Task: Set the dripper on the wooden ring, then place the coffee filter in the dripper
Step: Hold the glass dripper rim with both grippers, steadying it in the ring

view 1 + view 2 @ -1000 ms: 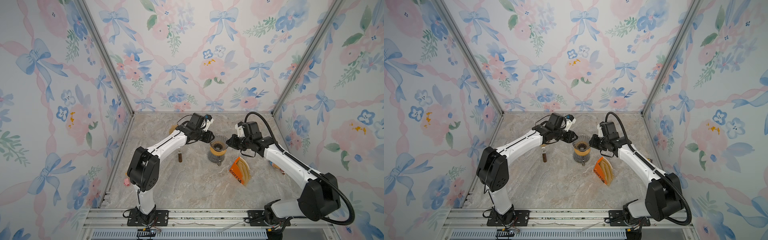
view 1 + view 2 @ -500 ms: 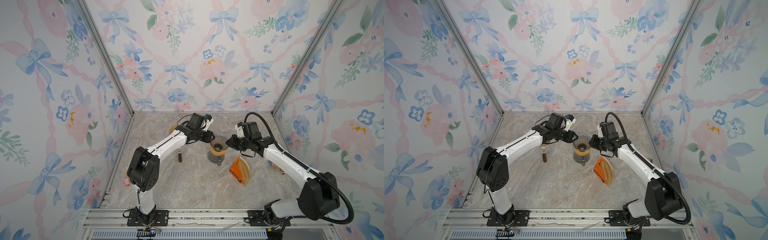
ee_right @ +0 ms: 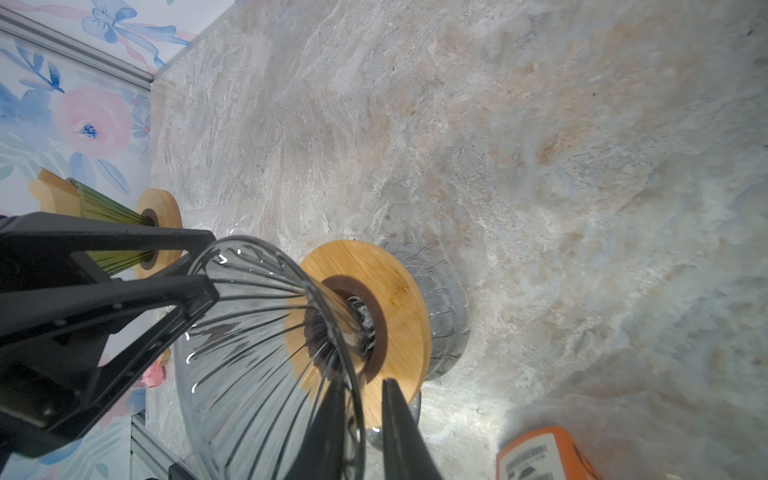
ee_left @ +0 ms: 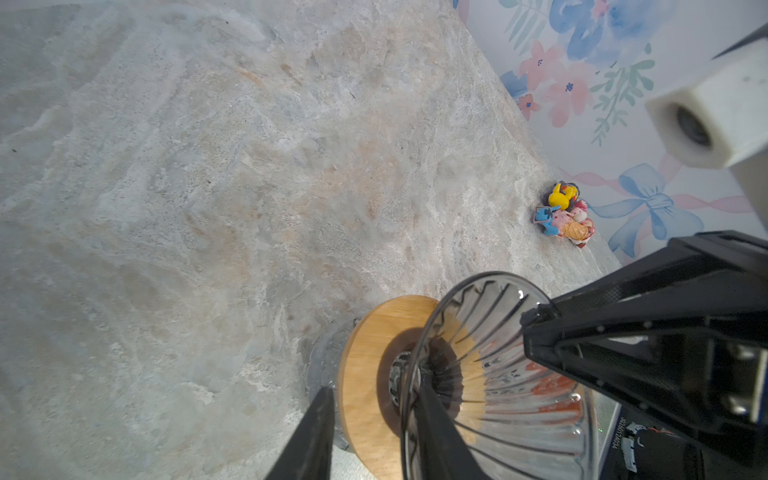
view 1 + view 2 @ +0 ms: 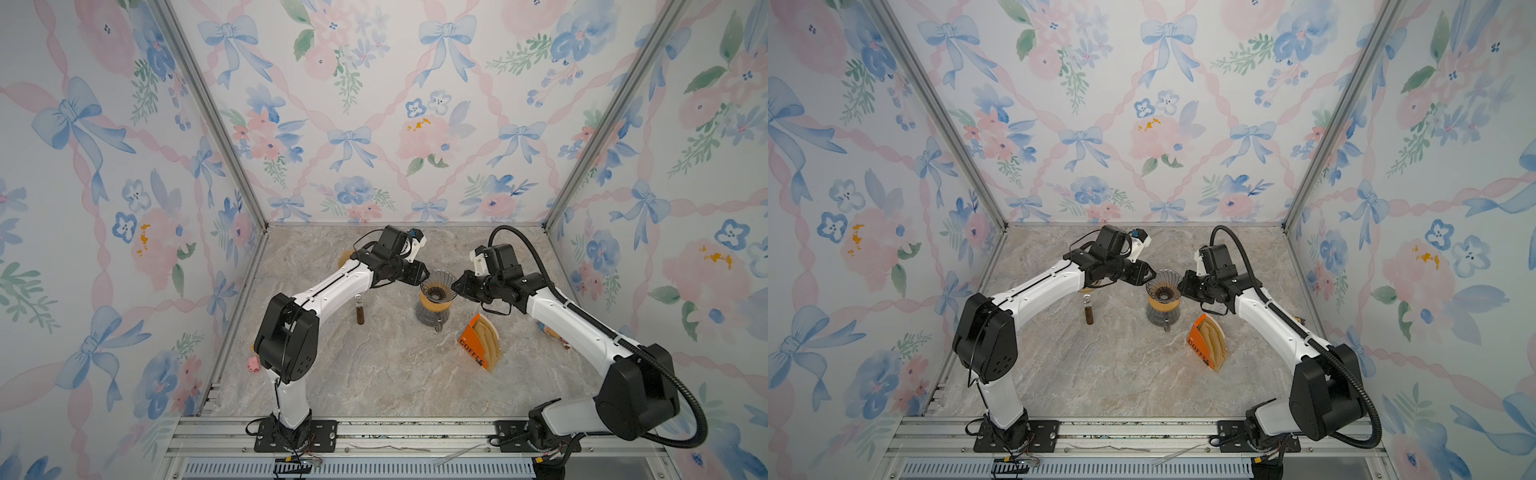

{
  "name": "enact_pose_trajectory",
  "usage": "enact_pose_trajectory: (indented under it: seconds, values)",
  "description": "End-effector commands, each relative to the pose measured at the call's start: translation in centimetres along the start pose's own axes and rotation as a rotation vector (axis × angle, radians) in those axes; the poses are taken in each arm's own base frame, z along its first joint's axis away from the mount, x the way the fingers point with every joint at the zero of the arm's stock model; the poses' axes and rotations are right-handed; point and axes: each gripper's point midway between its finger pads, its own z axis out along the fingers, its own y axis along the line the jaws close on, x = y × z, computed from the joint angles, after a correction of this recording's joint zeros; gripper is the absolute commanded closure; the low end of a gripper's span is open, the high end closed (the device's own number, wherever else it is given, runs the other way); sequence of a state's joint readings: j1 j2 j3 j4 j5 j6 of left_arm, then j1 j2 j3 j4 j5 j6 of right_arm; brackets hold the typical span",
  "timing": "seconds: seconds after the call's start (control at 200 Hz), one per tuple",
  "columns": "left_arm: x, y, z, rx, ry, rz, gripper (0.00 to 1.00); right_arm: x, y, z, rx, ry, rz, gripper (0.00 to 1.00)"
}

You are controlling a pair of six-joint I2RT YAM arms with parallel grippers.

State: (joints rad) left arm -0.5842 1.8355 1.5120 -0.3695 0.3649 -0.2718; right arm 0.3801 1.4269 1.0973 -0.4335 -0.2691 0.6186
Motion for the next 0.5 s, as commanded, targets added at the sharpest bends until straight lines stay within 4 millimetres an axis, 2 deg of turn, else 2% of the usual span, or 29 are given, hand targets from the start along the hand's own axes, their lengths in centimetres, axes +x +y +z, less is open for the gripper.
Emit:
enact_pose_trajectory:
  seconds: [0.0, 0.29, 0.495]
  values:
    - [-0.03, 0.72, -0.42, -0.006, 0.006, -0.024, 0.65, -0.72, 0.19, -0.66, 0.003, -0.012, 0.0, 0.8]
    - [-0.11, 0.49, -0.55, 0.005, 0.005, -0.023, 0.65, -1.22, 0.69, -1.18, -0.008, -0.029, -0.011, 0.77]
    - [-0.26, 0.18, -0.78, 0.018, 0.001, -0.02, 0.58, -1.59, 1.02, -1.43, -0.016, -0.041, -0.019, 0.73]
